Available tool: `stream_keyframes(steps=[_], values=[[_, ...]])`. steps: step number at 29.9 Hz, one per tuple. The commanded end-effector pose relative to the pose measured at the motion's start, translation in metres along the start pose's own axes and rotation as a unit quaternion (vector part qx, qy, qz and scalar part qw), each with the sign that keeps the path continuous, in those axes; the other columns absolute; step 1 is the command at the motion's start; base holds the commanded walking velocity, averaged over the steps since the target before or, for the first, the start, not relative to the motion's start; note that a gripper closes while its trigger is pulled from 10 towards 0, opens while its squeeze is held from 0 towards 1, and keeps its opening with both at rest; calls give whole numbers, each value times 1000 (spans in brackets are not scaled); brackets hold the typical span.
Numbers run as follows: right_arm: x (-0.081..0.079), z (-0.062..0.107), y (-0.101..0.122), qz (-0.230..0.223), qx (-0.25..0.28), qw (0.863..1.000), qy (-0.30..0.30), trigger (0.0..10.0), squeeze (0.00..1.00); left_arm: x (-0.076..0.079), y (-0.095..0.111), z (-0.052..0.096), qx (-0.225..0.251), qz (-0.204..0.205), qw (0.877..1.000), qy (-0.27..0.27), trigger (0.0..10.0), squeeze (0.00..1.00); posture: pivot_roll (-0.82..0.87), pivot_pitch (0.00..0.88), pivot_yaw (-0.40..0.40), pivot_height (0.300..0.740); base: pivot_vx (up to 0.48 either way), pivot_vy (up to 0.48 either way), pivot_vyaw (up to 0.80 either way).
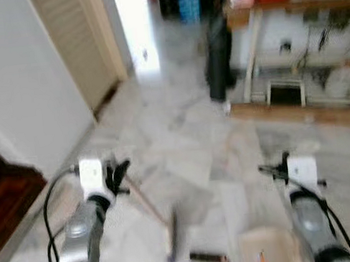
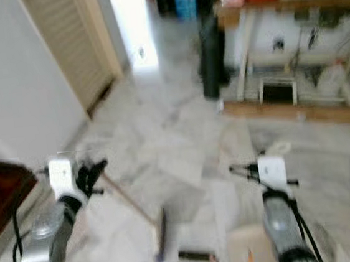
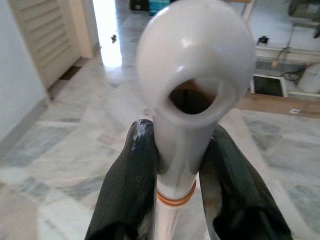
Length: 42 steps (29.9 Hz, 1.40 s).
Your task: Sweep floor
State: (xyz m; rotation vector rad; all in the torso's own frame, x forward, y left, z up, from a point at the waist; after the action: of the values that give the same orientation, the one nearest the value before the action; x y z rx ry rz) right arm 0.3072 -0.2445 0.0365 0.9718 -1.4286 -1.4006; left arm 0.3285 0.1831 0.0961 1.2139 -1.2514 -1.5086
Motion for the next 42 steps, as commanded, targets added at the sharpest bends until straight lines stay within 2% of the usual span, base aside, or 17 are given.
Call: stream_keyframes(steps=[1, 9, 20, 25, 30, 35, 37, 40, 42], values=[[-5, -2, 2, -5, 0, 1000, 5, 10000, 0, -5, 19, -5, 36, -8, 999, 4, 10000, 0, 82, 0, 50, 740, 0, 0, 0], [-6, 0, 0, -1, -2, 1000, 5, 10000, 0, -6, 20, -3, 40, -2, 999, 3, 10000, 0, 83, 0, 51, 740, 0, 0, 0], [-3, 8, -9, 9, -11, 1000, -2, 10000, 0, -6, 10, 2, 4, -20, 999, -40, 10000, 0, 102, 2, 65, 740, 0, 0, 0], [-4, 18, -21, 1, -29, 1000, -9, 10000, 0, -2, 7, 5, -11, -21, 997, -78, 10000, 0, 119, 32, 84, 740, 0, 0, 0], [-9, 34, -41, 5, -67, 998, -6, 10000, 0, 3, 2, 9, -30, -12, 993, -111, 10000, 0, 131, 54, 96, 740, 0, 0, 0], [-13, 43, -49, 2, -81, 997, 0, 10000, 0, -1, 0, 5, -27, 5, 996, -89, 10000, 0, 129, 67, 97, 740, 0, 0, 0], [-11, 48, -54, 1, -87, 996, -5, 10000, 0, -5, -6, 0, -32, -4, 998, -57, 10000, 0, 120, 74, 98, 740, 0, 0, 0], [-10, 50, -55, 1, -89, 996, -6, 10000, 0, -7, -6, -1, -32, -8, 999, -44, 10000, 0, 113, 77, 98, 740, 0, 0, 0], [-8, 53, -57, 2, -89, 996, -6, 10000, 0, -8, -4, -4, -17, -29, 999, -26, 10000, 0, 105, 87, 95, 740, 0, 0, 0]])
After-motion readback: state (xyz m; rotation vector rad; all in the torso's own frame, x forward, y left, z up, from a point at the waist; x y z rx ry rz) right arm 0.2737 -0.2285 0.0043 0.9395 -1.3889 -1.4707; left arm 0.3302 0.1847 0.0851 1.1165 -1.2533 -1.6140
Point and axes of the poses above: a point about 5 cm out from each wrist's last joint towards the gripper, its own z axis pointing back from the gripper into the wrist, its own y axis along the axis of the wrist's last joint, x = y × z, the point moved 2 cm from there along -z, pointing out of the wrist towards the gripper, and after that the axes turned 12 degrees about -z, right-handed, at the moved point
